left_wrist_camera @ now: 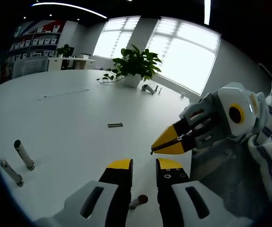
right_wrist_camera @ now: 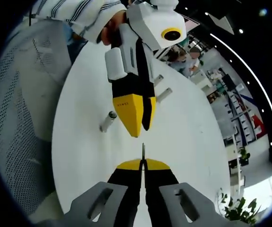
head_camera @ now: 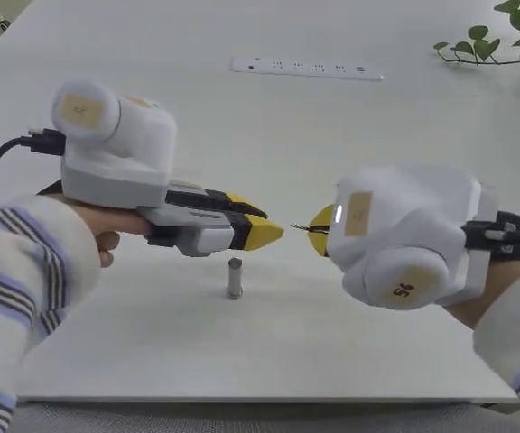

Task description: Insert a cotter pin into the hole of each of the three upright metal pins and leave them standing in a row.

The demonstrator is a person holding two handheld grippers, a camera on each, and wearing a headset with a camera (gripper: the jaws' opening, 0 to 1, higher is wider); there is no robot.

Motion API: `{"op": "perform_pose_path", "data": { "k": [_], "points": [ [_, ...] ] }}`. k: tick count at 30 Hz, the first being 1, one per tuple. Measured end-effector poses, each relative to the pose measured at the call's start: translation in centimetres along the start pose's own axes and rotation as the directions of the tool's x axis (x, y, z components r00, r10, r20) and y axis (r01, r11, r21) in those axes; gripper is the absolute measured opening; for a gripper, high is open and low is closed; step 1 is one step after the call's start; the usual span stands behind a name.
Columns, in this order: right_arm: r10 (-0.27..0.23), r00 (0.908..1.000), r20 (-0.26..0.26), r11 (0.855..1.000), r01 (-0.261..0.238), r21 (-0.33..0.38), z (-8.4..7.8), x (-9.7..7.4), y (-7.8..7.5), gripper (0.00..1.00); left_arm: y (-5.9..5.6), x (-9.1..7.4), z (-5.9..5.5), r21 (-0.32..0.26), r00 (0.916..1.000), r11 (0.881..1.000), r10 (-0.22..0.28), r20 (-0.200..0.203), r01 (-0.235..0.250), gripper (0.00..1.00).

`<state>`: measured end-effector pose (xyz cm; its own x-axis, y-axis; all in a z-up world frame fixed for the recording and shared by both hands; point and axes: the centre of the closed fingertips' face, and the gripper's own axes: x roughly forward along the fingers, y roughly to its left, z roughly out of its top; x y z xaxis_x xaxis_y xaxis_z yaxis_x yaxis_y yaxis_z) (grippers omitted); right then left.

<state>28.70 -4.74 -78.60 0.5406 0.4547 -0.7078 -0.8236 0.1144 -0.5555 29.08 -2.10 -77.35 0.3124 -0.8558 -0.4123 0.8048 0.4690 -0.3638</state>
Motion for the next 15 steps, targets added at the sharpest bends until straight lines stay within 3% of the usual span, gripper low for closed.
{"op": "perform_pose_path", "data": {
  "k": [5, 15],
  "points": [
    [-0.005, 1.0000, 0.002, 1.000, 0.005, -0.003, 0.16, 0.05, 0.18, 0.01, -0.54, 0.27, 0.14, -0.004, 0.9997, 1.000, -0.025, 0.003, 0.025, 0.12],
    [-0.010, 0.9999, 0.011, 1.000, 0.010, -0.020, 0.66, -0.04, 0.29, 0.01, -1.04, 0.81, 0.10, -0.020, 0.9989, 0.999, -0.047, -0.004, 0.047, 0.12]
  ]
}}
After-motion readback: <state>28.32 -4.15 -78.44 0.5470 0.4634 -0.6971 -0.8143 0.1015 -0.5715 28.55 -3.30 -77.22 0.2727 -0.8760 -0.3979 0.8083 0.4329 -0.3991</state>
